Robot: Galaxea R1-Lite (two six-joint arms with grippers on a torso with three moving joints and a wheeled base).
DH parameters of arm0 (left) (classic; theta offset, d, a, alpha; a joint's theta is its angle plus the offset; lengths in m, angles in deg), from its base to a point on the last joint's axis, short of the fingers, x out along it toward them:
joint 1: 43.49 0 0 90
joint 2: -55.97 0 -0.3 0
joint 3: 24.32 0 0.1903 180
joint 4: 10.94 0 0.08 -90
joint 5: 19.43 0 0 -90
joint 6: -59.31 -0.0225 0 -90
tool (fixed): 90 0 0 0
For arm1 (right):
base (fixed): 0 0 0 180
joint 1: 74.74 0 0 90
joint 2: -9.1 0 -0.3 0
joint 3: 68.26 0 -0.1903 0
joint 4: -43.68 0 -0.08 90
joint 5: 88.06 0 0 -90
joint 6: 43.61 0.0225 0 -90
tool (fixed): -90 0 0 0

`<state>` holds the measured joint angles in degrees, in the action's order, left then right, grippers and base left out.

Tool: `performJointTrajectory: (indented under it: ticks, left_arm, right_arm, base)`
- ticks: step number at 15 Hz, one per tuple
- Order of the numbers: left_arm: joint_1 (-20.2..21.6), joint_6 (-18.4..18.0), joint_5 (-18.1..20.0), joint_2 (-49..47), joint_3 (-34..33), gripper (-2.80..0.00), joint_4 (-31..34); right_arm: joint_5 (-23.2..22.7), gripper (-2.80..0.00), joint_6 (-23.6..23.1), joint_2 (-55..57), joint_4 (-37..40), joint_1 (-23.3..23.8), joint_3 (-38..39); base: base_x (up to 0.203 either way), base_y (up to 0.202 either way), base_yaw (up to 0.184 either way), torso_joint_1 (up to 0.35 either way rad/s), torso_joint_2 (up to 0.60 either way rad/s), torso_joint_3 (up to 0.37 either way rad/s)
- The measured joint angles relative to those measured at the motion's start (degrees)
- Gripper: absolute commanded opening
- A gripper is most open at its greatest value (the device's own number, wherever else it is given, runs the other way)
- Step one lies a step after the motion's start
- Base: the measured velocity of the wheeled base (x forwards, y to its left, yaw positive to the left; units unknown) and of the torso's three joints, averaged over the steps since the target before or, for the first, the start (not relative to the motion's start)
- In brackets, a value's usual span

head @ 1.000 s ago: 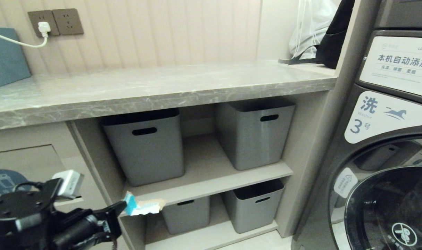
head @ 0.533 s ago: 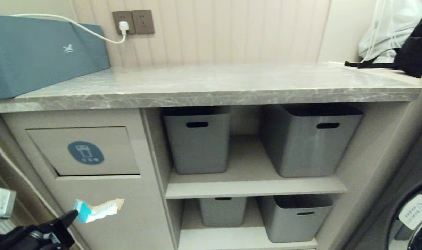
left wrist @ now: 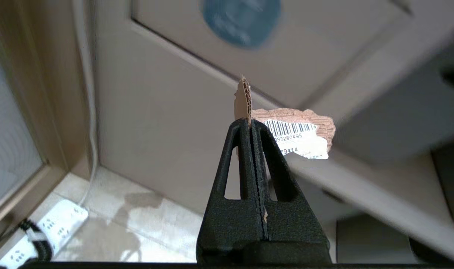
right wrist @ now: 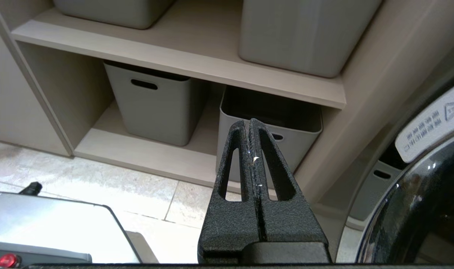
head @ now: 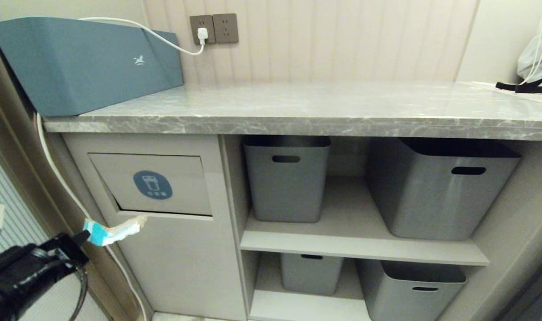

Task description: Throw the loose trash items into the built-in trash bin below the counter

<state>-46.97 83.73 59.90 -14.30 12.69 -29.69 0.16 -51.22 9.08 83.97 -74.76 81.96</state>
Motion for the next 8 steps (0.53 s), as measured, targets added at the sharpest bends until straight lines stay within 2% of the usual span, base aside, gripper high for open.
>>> performJointTrajectory:
  ticks: [2,4,6,8]
  left_arm:
    - [6.52,-0.17,5.91,-5.15,2.96,-2.80,-1.29]
    - [11.96,-0.37,10.61,-12.19,4.58,-2.80,-5.51]
    - [15.26,-0.48,12.90,-19.93,5.26,-2.80,-12.99]
    - [16.72,2.51,14.20,-27.81,5.26,-2.80,-22.42]
  right_arm:
    - [0.02,-2.80,-0.02,0.00,-0.02,0.05,0.02]
    - [0.16,-2.80,0.01,0.00,-0.04,0.02,0.07]
    - [0.10,-2.80,-0.02,0.00,-0.04,0.02,0.09]
    - [0.07,-2.80,-0.05,0.02,-0.04,0.02,0.08]
  base:
    - [0.000,0.000,0.000,0.000,0.00,0.000]
    - [0.000,0.000,0.000,0.000,0.00,0.000]
    - [0.000,0.000,0.000,0.000,0.00,0.000]
    - [0.000,0.000,0.000,0.000,0.00,0.000]
